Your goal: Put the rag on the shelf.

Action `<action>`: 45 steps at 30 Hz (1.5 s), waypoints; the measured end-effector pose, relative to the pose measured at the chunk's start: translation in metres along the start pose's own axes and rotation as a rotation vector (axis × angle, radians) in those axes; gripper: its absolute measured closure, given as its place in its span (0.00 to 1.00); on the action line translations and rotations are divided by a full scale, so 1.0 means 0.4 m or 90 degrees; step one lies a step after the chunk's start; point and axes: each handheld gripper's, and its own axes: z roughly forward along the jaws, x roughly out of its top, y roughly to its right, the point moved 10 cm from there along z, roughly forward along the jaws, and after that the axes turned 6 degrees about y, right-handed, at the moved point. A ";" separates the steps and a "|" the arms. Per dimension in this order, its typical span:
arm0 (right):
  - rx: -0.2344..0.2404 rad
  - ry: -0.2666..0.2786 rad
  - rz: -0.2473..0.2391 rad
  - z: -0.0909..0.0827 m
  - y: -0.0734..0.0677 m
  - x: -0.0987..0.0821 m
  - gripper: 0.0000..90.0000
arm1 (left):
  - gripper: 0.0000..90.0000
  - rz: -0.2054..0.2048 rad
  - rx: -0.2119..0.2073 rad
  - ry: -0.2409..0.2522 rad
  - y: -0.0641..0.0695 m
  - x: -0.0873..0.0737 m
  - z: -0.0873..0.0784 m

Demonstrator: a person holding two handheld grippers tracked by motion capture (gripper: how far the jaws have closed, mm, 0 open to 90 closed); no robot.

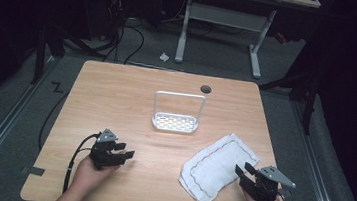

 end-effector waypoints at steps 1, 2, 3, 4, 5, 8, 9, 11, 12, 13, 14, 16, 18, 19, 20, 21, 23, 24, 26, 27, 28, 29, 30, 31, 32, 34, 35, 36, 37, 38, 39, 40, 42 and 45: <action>-0.002 -0.002 0.002 -0.001 0.005 -0.004 0.64 | 0.54 -0.014 -0.005 0.006 -0.001 0.002 -0.001; -0.008 -0.006 0.002 -0.003 0.009 -0.010 0.64 | 0.54 -0.027 -0.008 0.010 -0.002 0.004 -0.001; -0.010 -0.011 0.000 -0.005 0.013 -0.016 0.65 | 0.54 -0.031 -0.010 0.014 -0.002 0.006 0.000; -0.010 -0.014 0.000 -0.008 0.014 -0.021 0.65 | 0.54 -0.031 -0.010 0.014 -0.002 0.006 0.000; -0.010 -0.014 0.000 -0.008 0.014 -0.021 0.65 | 0.54 -0.028 -0.008 0.013 -0.002 0.008 0.002; -0.015 -0.014 -0.001 -0.023 0.025 -0.027 0.65 | 0.52 -0.011 0.010 0.011 -0.002 0.008 0.006; -0.015 -0.014 -0.001 -0.023 0.025 -0.027 0.65 | 0.52 -0.011 0.010 0.011 -0.002 0.008 0.006; -0.015 -0.005 0.004 -0.033 0.030 -0.024 0.65 | 0.54 -0.016 0.006 0.010 0.003 0.004 0.007; -0.014 -0.005 0.006 -0.033 0.031 -0.024 0.65 | 0.57 -0.019 -0.007 0.005 0.010 0.002 0.009; -0.014 -0.005 0.006 -0.033 0.031 -0.024 0.65 | 0.62 -0.019 -0.007 0.005 0.010 0.002 0.009; -0.012 -0.005 0.005 -0.032 0.033 -0.026 0.65 | 0.62 -0.026 -0.015 -0.004 0.015 -0.001 0.010; -0.009 -0.006 0.006 -0.031 0.038 -0.028 0.65 | 0.73 -0.037 -0.026 -0.009 0.025 -0.002 0.013; -0.006 -0.003 0.005 -0.034 0.038 -0.026 0.65 | 0.80 -0.022 -0.030 -0.005 0.041 0.004 0.015; -0.006 -0.003 0.005 -0.034 0.038 -0.026 0.65 | 0.82 -0.022 -0.030 -0.005 0.041 0.004 0.015; 0.000 -0.001 0.004 -0.035 0.039 -0.025 0.65 | 0.83 -0.025 -0.041 0.002 0.052 0.013 0.022; 0.001 -0.002 0.004 -0.034 0.040 -0.027 0.65 | 0.83 -0.025 -0.041 0.002 0.052 0.013 0.022; 0.004 -0.002 0.006 -0.031 0.042 -0.029 0.65 | 0.85 -0.044 -0.050 -0.008 0.059 0.018 0.043; 0.006 -0.004 0.011 -0.028 0.046 -0.032 0.65 | 0.87 -0.044 -0.050 -0.014 0.063 0.021 0.053; 0.009 -0.007 0.015 -0.025 0.048 -0.038 0.65 | 0.94 -0.029 -0.050 -0.014 0.080 0.033 0.068; 0.010 -0.008 0.019 -0.025 0.048 -0.039 0.65 | 0.94 -0.018 -0.053 -0.011 0.096 0.042 0.077; 0.013 -0.007 0.017 -0.025 0.048 -0.040 0.66 | 1.00 -0.008 -0.066 0.000 0.134 0.063 0.100; 0.013 -0.008 0.017 -0.025 0.048 -0.040 0.66 | 1.00 0.004 -0.074 -0.001 0.157 0.070 0.114; 0.014 -0.008 0.016 -0.024 0.049 -0.040 0.66 | 1.00 0.015 -0.086 -0.007 0.183 0.075 0.131; 0.015 -0.008 0.016 -0.022 0.051 -0.041 0.67 | 1.00 0.023 -0.100 -0.011 0.212 0.080 0.148; 0.015 -0.009 0.017 -0.022 0.053 -0.042 0.67 | 1.00 0.034 -0.112 -0.012 0.243 0.086 0.164; 0.015 -0.010 0.021 -0.023 0.056 -0.044 0.68 | 1.00 0.053 -0.137 -0.015 0.300 0.096 0.194; 0.015 -0.010 0.021 -0.023 0.056 -0.044 0.68 | 1.00 0.053 -0.137 -0.015 0.300 0.096 0.194; 0.016 -0.011 0.021 -0.024 0.058 -0.046 0.69 | 1.00 0.061 -0.157 -0.011 0.349 0.107 0.222; 0.016 -0.011 0.021 -0.024 0.058 -0.046 0.69 | 1.00 0.061 -0.157 -0.011 0.349 0.107 0.222; 0.015 -0.013 0.016 -0.025 0.057 -0.049 0.71 | 1.00 0.060 -0.175 -0.015 0.377 0.111 0.236; 0.015 -0.013 0.016 -0.025 0.057 -0.049 0.71 | 1.00 0.063 -0.186 -0.021 0.395 0.110 0.244; 0.017 -0.017 0.012 -0.025 0.054 -0.052 0.72 | 1.00 0.094 -0.193 -0.036 0.428 0.107 0.260; 0.018 -0.017 0.010 -0.025 0.054 -0.052 0.72 | 1.00 0.104 -0.191 -0.049 0.436 0.102 0.268; 0.021 -0.017 0.008 -0.025 0.051 -0.052 0.74 | 1.00 0.122 -0.183 -0.087 0.435 0.070 0.279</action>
